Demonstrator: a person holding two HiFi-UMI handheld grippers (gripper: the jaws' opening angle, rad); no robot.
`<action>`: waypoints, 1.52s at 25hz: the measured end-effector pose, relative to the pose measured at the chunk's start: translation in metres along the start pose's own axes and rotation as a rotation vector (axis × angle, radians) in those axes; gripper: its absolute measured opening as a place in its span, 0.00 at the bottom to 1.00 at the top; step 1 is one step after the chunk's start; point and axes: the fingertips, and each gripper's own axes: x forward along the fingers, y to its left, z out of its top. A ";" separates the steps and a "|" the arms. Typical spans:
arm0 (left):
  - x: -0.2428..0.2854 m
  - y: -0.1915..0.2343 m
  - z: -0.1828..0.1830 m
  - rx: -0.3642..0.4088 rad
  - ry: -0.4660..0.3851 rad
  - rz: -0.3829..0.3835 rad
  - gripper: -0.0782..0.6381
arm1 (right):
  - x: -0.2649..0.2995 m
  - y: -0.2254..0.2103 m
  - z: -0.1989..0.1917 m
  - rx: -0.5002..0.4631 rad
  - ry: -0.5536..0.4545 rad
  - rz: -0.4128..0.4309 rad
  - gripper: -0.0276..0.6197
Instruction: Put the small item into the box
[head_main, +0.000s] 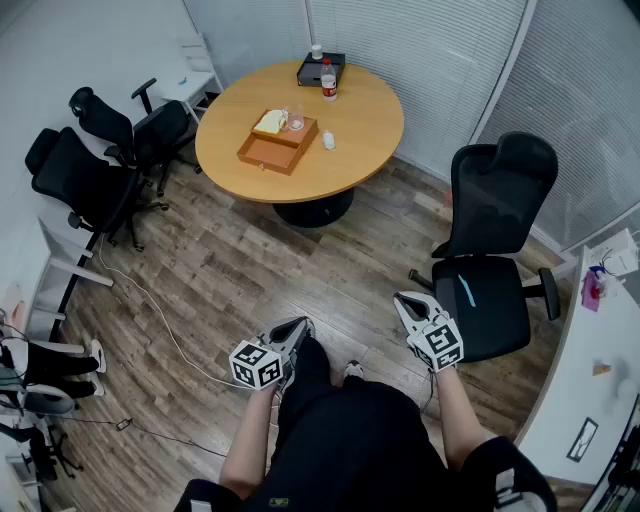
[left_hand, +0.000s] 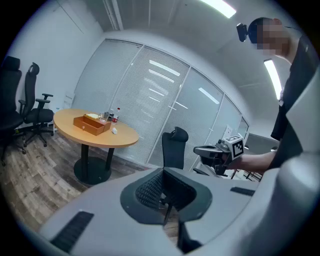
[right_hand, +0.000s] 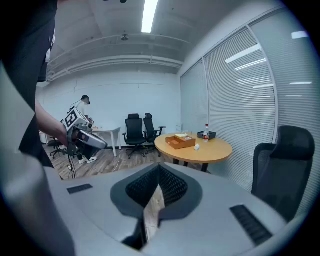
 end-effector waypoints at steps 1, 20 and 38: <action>0.000 0.002 0.002 0.000 0.000 0.001 0.12 | 0.002 0.000 -0.002 0.001 0.004 -0.001 0.05; 0.018 0.040 0.025 0.000 0.024 -0.022 0.12 | 0.041 -0.003 0.001 0.085 0.032 0.002 0.05; 0.042 0.146 0.086 -0.012 0.031 -0.107 0.12 | 0.156 -0.026 0.053 0.186 0.020 -0.051 0.05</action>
